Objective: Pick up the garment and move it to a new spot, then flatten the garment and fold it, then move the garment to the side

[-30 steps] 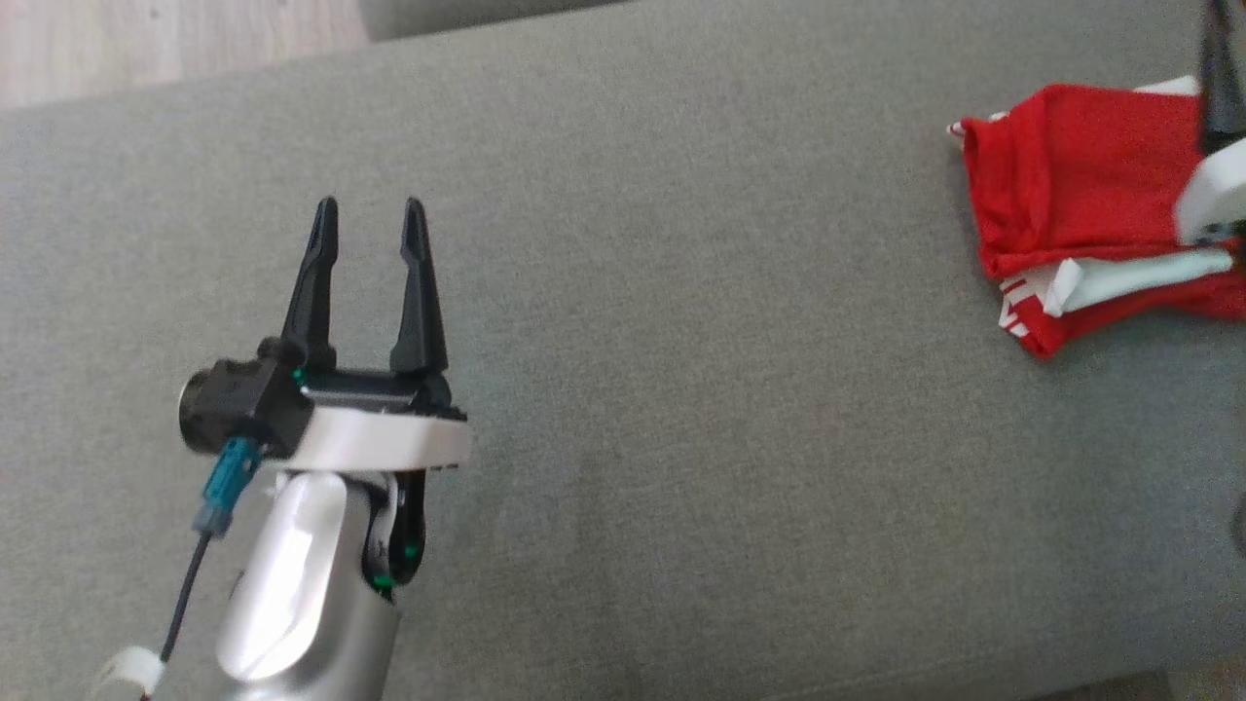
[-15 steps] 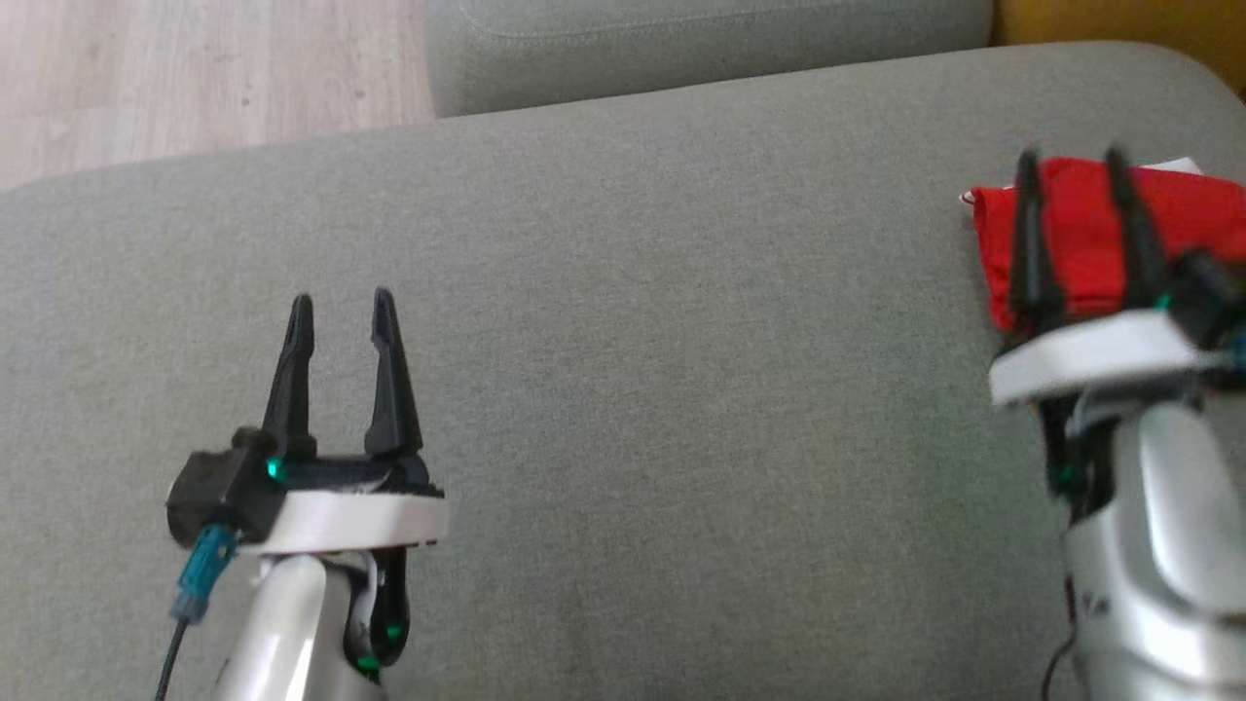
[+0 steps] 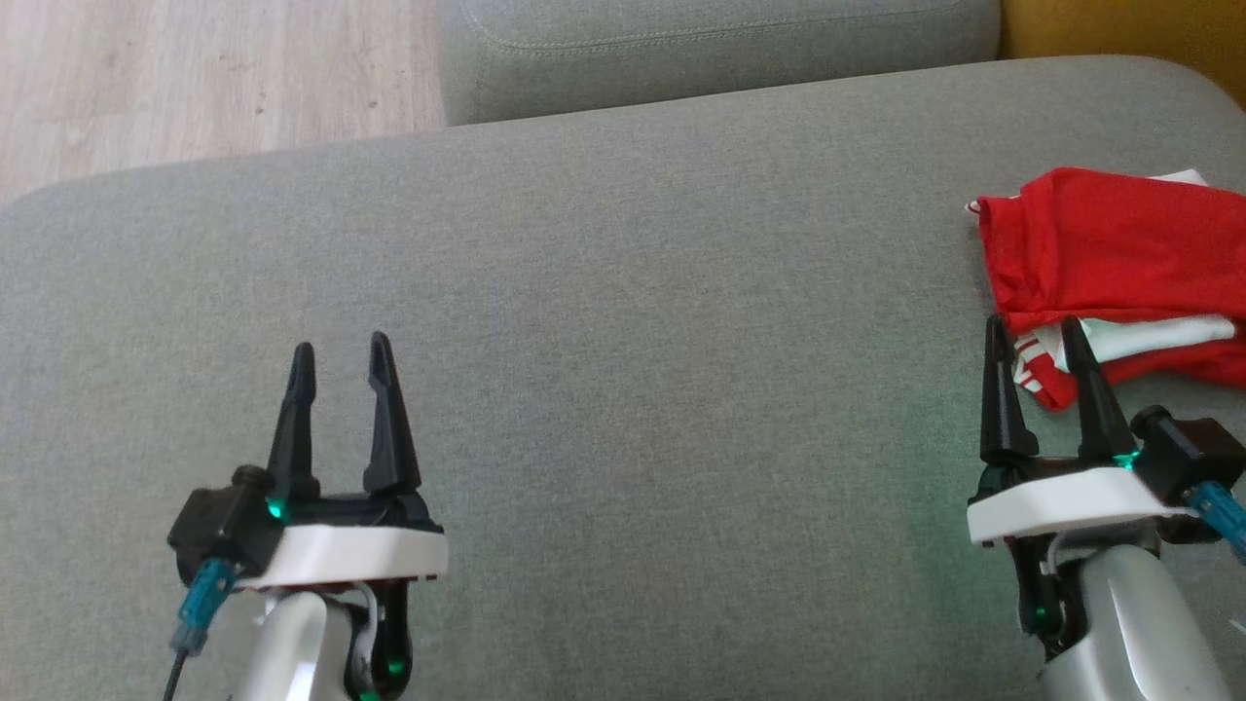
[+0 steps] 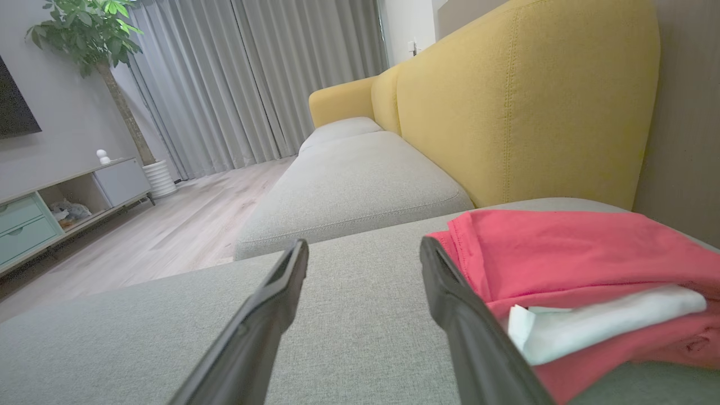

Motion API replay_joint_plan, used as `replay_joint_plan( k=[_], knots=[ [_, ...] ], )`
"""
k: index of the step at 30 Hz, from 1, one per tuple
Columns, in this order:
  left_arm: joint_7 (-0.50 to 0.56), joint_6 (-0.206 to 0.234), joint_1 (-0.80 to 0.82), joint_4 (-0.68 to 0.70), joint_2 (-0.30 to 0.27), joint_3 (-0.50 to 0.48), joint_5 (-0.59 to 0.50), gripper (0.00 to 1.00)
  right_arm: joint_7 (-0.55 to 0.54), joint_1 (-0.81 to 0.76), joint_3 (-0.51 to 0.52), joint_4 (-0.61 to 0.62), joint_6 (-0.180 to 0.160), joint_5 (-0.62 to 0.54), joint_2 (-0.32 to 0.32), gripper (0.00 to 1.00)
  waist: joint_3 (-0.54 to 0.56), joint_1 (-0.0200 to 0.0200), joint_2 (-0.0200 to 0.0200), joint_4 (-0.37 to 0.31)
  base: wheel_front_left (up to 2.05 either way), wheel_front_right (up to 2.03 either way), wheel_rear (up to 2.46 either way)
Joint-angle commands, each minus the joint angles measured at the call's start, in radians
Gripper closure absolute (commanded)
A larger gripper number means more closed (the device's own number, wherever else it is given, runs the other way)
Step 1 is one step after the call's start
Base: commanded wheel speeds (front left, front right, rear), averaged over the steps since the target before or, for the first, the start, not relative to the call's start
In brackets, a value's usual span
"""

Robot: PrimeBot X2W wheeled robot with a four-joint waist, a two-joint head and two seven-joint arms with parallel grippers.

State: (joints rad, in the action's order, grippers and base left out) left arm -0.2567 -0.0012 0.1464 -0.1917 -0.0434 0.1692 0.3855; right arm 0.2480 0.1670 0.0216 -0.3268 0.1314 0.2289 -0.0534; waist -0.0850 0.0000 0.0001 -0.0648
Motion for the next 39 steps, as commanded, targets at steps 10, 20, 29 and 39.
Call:
replay_joint_plan(
  k=[10,20,29,39],
  knots=[
    [-0.005,-0.013,0.018,0.035,-0.007,-0.024,-0.002,0.0,0.013,0.021,-0.031,0.045,-0.001,-0.021,0.003,0.0,0.002,0.0,-0.0001,0.006,0.0,0.0,0.0],
    [-0.005,-0.017,0.011,0.046,-0.007,-0.028,0.014,0.0,0.014,0.009,-0.045,0.055,-0.001,-0.011,0.003,0.0,0.004,0.0,-0.0001,0.002,0.0,0.0,0.0],
    [0.0,-0.016,-0.01,0.008,0.0,-0.001,0.034,1.0,0.003,-0.016,-0.025,0.019,0.0,-0.009,0.002,1.0,0.007,0.0001,-0.0001,0.001,0.0,0.0,0.0],
    [0.015,-0.021,-0.035,-0.05,-0.001,-0.009,0.089,1.0,-0.014,-0.04,-0.021,-0.033,0.0,0.051,0.004,1.0,0.011,0.0001,-0.0001,0.004,0.0,0.0,0.0]
  ],
)
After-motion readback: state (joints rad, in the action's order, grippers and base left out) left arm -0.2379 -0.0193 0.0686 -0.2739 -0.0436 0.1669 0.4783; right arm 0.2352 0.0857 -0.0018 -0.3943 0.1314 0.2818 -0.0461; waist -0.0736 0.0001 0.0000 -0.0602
